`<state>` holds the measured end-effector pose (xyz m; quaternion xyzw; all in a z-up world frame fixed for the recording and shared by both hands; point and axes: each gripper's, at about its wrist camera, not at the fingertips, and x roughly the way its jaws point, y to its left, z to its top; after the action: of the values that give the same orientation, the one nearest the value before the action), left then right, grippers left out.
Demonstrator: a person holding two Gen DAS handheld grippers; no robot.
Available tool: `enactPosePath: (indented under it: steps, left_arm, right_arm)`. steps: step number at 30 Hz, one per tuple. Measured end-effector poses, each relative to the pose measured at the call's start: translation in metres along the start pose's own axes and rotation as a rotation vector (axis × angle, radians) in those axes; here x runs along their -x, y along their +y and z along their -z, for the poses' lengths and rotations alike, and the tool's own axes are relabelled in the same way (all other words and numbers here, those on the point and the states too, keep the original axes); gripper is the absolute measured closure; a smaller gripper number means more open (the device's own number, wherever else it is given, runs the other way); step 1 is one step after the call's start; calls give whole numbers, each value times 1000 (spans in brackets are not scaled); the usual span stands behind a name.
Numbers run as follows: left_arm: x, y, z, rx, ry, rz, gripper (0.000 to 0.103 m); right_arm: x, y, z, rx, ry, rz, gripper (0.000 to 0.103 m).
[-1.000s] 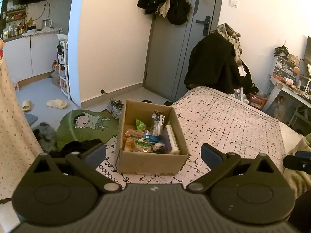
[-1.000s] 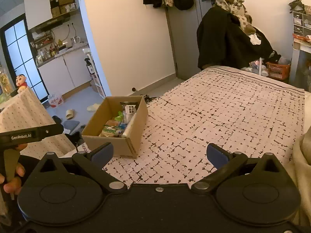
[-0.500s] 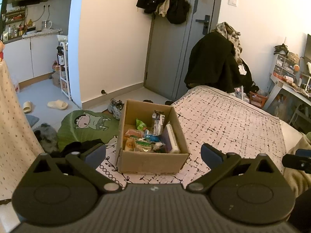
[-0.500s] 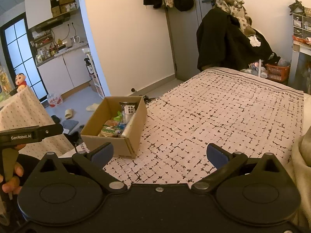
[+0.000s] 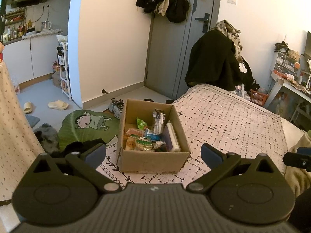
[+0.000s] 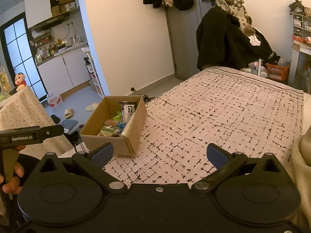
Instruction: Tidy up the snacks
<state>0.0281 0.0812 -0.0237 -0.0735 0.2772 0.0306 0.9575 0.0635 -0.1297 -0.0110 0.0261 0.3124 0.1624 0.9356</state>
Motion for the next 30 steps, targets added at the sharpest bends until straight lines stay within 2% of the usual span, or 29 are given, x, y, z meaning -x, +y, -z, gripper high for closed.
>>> enactPosePath:
  steps: [24, 30]
  left_arm:
    - [1, 4, 1, 0, -3, -7, 0]
    - [2, -3, 2, -30, -22, -20, 0]
  right_arm:
    - [-1, -1, 1, 3, 6, 4, 0]
    - [-1, -4, 2, 4, 9, 0, 0]
